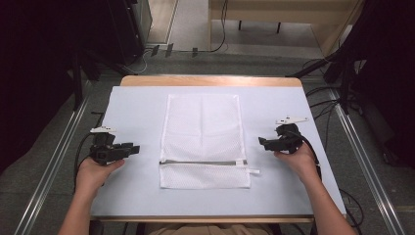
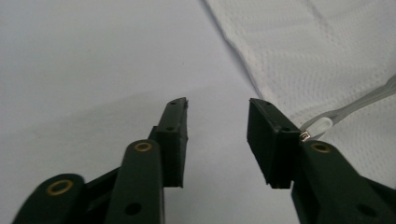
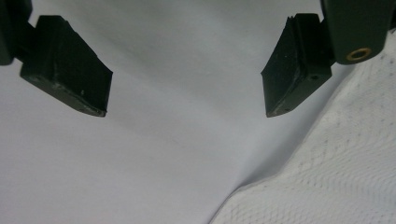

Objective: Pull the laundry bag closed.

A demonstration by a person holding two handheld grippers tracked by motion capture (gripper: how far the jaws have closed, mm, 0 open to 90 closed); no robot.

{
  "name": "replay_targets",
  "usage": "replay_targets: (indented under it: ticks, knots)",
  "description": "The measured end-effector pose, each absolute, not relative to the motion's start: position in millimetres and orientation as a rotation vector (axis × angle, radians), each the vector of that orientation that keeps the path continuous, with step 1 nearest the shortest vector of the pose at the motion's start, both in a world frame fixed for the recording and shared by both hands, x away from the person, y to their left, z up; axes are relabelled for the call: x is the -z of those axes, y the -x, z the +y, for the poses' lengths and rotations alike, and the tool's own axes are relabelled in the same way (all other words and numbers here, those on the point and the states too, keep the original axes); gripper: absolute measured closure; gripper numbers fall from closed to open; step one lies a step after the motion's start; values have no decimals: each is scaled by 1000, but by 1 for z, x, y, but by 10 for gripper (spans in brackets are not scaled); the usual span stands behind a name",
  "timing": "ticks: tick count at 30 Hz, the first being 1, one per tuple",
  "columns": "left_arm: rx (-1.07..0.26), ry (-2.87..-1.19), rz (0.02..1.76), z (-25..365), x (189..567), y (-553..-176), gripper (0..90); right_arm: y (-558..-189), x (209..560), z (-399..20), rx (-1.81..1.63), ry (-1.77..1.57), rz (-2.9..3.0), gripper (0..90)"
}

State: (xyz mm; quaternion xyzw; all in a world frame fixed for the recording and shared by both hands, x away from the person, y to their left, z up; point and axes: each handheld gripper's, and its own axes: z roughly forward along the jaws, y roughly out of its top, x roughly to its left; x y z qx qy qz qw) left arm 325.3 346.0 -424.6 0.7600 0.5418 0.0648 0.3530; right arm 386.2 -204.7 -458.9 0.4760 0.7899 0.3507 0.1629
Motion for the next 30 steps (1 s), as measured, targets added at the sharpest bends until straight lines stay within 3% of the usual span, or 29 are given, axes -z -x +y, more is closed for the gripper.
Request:
replay_targets:
  ticks: [7, 15, 30]
  knots:
    - [-138, -1972, 1391, 345, 431, -331, 450, -384, 456, -204, -1008, -1366, 2243, 168]
    - [-116, -1975, 1378, 342, 433, -337, 448, -380, 455, -203, -1008, -1373, 2278, 248]
    - [-64, -1957, 1408, 340, 433, -341, 453, -378, 455, -206, -1002, -1425, 2284, 302]
